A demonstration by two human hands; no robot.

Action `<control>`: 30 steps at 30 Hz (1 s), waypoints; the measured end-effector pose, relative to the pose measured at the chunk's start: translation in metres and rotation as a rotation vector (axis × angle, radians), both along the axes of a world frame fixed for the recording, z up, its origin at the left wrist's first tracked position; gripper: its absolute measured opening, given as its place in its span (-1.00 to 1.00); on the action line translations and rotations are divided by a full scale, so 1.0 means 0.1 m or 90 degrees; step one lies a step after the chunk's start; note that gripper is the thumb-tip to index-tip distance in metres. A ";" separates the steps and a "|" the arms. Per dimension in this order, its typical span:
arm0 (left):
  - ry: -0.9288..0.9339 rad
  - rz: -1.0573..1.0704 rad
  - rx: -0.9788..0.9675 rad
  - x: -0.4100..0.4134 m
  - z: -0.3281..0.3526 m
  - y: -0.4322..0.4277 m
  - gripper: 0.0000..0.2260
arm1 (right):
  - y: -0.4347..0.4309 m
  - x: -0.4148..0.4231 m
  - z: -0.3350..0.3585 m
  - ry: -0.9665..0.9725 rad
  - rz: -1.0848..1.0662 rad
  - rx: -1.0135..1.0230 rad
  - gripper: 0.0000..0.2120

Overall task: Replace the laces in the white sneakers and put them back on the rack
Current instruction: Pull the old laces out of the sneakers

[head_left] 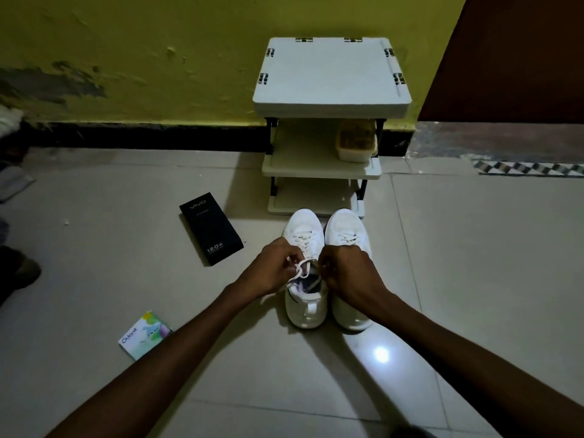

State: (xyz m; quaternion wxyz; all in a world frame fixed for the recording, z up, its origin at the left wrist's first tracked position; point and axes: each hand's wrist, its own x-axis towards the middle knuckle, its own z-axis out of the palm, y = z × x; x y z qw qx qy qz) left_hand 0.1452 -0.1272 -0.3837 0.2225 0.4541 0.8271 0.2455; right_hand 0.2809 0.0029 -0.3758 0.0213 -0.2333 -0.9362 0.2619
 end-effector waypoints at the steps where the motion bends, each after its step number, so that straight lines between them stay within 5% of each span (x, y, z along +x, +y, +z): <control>1: 0.005 0.009 0.010 0.00 0.00 0.01 -0.89 | 0.02 -0.01 0.00 0.003 0.006 0.000 -0.77; 6: 0.017 0.040 0.057 -0.03 0.14 0.03 -0.95 | 0.13 -0.14 0.04 0.015 0.111 -0.011 -0.65; 11: -0.024 0.064 0.070 0.00 0.37 0.01 -0.91 | 0.19 -0.23 0.16 0.038 0.159 -0.104 -0.97; 18: -0.173 0.168 0.111 -0.06 0.47 -0.16 -0.81 | 0.29 -0.33 0.15 0.082 0.084 -0.135 -0.81; 23: -0.100 0.161 0.087 -0.05 0.45 -0.19 -0.73 | 0.38 -0.29 0.22 0.096 0.065 -0.134 -0.72; 25: -0.190 0.231 0.175 -0.11 0.50 -0.15 -0.72 | 0.39 -0.25 0.31 0.097 0.032 -0.125 -0.71; 30: -0.541 0.370 0.422 -0.22 0.68 -0.11 -0.60 | 0.39 -0.21 0.57 0.134 -0.085 -0.352 -0.72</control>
